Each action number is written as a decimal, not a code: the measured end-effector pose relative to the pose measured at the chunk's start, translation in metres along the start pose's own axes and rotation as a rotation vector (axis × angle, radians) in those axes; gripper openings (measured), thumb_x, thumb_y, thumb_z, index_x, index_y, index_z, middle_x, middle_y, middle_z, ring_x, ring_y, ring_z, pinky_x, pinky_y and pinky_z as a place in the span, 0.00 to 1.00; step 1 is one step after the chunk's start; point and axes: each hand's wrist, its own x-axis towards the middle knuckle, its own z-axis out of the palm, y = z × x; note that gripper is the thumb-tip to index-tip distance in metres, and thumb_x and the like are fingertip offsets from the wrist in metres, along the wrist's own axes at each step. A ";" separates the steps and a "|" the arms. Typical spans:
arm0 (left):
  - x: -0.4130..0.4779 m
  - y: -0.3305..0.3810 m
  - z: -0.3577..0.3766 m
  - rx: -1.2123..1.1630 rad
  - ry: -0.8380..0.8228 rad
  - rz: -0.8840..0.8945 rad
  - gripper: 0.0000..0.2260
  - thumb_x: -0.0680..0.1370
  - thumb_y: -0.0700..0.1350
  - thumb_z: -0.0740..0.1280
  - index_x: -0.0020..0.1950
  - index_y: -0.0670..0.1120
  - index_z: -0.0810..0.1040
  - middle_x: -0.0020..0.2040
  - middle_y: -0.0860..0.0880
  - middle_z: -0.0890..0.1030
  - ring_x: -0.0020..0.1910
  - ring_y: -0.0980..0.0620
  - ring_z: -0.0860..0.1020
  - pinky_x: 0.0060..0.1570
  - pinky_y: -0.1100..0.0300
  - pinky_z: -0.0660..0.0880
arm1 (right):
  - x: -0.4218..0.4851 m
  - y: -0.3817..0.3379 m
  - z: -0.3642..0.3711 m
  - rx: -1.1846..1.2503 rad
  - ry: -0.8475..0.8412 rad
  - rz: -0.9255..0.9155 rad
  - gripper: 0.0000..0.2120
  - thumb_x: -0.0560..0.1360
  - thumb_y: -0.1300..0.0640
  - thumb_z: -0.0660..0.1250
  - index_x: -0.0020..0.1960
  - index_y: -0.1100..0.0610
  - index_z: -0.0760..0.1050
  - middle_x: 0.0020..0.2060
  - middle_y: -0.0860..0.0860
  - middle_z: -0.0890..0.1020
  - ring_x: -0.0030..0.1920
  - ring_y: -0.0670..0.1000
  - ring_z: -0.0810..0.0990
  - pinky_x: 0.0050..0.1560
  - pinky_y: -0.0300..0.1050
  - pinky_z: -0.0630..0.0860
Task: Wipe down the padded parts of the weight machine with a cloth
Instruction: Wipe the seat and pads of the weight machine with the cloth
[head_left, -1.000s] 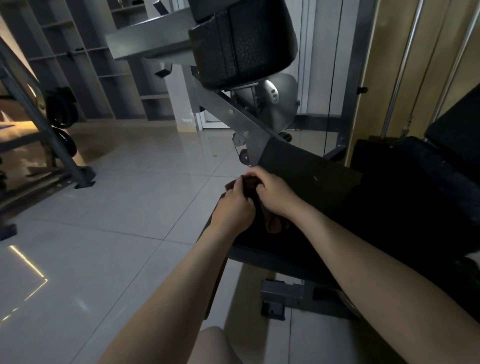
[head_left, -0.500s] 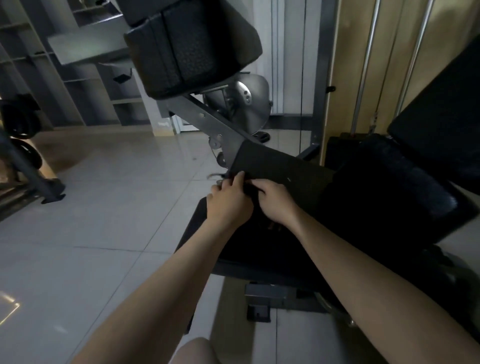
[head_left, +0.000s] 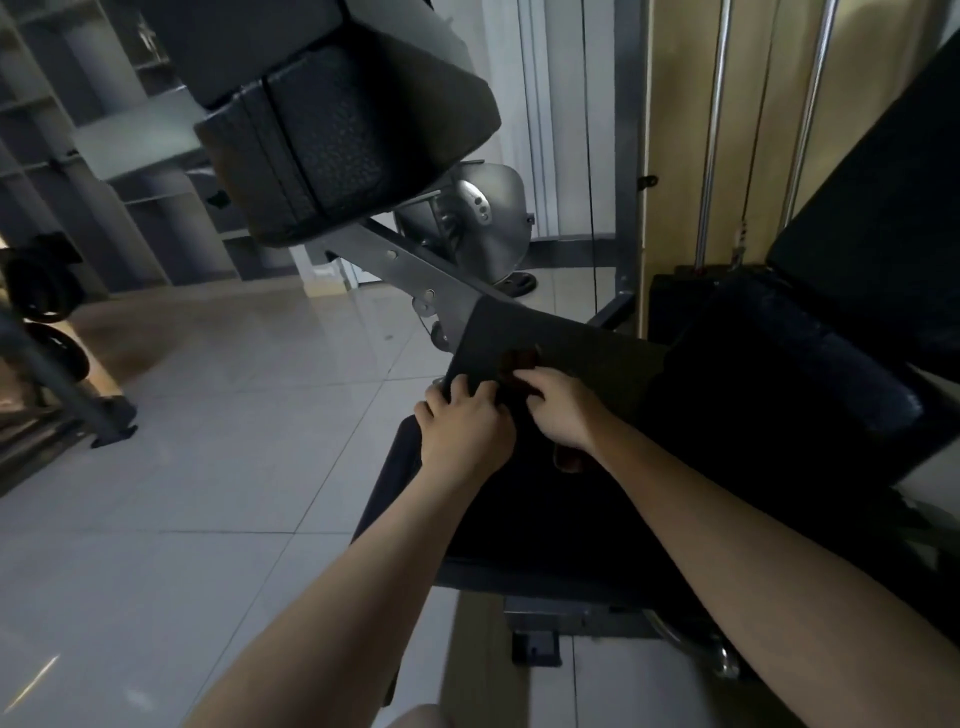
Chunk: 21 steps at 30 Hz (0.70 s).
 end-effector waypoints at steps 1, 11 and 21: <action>0.003 0.007 0.000 0.011 -0.018 0.005 0.20 0.83 0.52 0.52 0.75 0.54 0.65 0.78 0.44 0.61 0.75 0.36 0.55 0.72 0.39 0.51 | -0.002 0.003 -0.001 0.021 0.004 -0.018 0.21 0.82 0.61 0.57 0.75 0.54 0.67 0.76 0.53 0.65 0.75 0.53 0.64 0.70 0.38 0.57; 0.027 0.034 0.013 0.052 -0.122 0.107 0.23 0.84 0.54 0.49 0.80 0.55 0.58 0.82 0.44 0.52 0.79 0.37 0.46 0.75 0.35 0.41 | 0.018 0.056 -0.028 -0.047 0.191 0.402 0.24 0.80 0.64 0.58 0.75 0.52 0.66 0.73 0.56 0.69 0.70 0.59 0.71 0.68 0.52 0.69; 0.028 0.038 0.017 0.093 -0.075 0.100 0.23 0.84 0.54 0.48 0.79 0.55 0.59 0.82 0.45 0.55 0.79 0.38 0.49 0.74 0.37 0.43 | 0.009 0.038 -0.027 0.005 0.019 0.158 0.23 0.80 0.64 0.57 0.72 0.49 0.71 0.71 0.53 0.72 0.68 0.54 0.73 0.68 0.47 0.70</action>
